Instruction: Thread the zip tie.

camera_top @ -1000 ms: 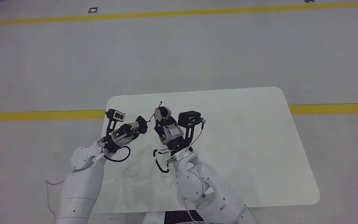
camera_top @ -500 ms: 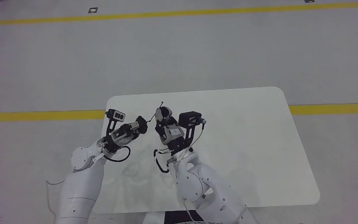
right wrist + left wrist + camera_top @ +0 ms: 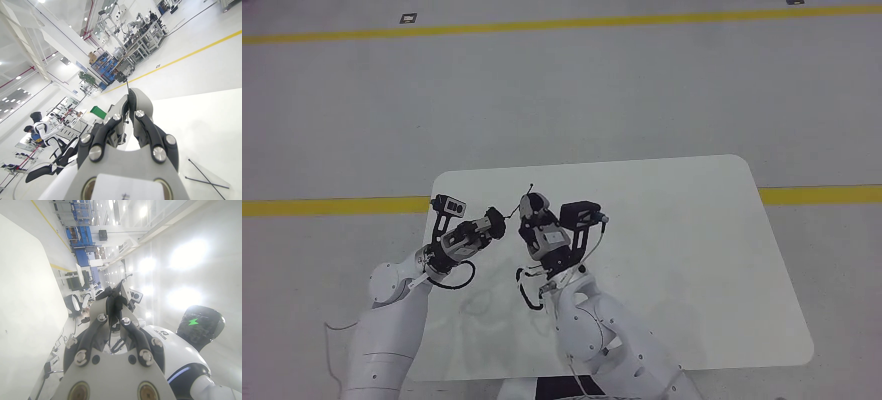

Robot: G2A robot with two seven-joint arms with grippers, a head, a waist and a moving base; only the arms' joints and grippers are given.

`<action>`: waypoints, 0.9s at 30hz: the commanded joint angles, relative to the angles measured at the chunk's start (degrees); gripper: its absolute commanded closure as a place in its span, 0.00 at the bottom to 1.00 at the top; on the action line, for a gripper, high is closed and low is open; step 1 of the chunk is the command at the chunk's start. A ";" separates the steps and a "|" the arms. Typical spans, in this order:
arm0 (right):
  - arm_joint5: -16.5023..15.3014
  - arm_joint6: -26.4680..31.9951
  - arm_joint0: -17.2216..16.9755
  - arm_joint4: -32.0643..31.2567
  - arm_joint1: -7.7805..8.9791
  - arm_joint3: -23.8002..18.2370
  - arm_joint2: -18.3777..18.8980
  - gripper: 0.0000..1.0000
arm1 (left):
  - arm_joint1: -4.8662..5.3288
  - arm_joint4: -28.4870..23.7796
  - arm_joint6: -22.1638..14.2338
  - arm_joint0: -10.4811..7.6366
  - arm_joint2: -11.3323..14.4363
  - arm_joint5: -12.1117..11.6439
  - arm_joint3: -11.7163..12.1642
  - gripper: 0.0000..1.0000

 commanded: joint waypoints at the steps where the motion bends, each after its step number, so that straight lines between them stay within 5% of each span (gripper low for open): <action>1: 0.42 0.10 0.05 -0.01 0.04 0.22 -0.14 1.00 | 0.00 0.00 0.00 0.00 0.00 0.00 0.00 1.00; 27: -0.31 -0.07 0.04 1.98 0.62 1.01 -0.65 1.00 | 0.00 0.00 0.00 0.00 0.00 0.00 0.00 1.00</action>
